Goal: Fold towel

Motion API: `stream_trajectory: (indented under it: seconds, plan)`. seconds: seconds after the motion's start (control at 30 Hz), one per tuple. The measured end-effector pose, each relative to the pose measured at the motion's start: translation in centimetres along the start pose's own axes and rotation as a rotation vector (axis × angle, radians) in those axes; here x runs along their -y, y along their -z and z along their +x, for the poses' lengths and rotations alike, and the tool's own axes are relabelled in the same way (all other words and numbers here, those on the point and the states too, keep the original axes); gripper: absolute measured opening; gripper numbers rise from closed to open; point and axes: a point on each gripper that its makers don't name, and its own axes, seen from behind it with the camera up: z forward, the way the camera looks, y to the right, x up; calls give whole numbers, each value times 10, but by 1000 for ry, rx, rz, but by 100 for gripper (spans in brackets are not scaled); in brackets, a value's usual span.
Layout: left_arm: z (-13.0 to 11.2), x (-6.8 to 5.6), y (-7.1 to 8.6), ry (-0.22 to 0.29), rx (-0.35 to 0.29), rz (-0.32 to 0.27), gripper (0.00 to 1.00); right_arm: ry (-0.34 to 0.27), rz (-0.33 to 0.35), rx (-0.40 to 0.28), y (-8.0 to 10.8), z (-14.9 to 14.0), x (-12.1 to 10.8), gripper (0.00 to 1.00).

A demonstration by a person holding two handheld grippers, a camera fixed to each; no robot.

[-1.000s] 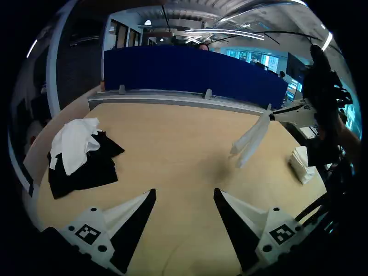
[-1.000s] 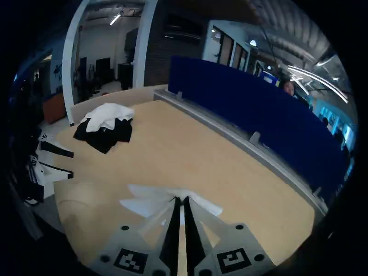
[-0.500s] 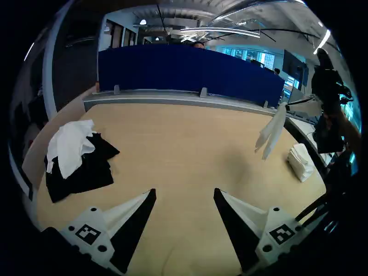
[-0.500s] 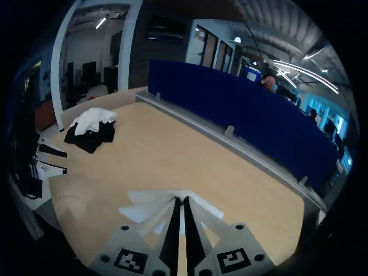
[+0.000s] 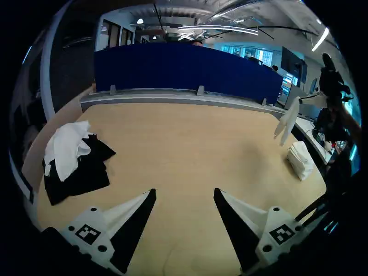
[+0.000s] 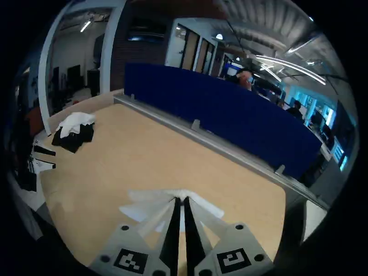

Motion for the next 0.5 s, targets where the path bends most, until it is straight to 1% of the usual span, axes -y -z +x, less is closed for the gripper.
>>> stream_trajectory:
  seconds: [0.27,0.5]
  plan:
    - [0,-4,-2,-8,15,6,93,-16,-51,32,17,-24,-54,5]
    - [1,-7,-5,-7,22,16,93,-36,-80,60,23,-47,-95,5]
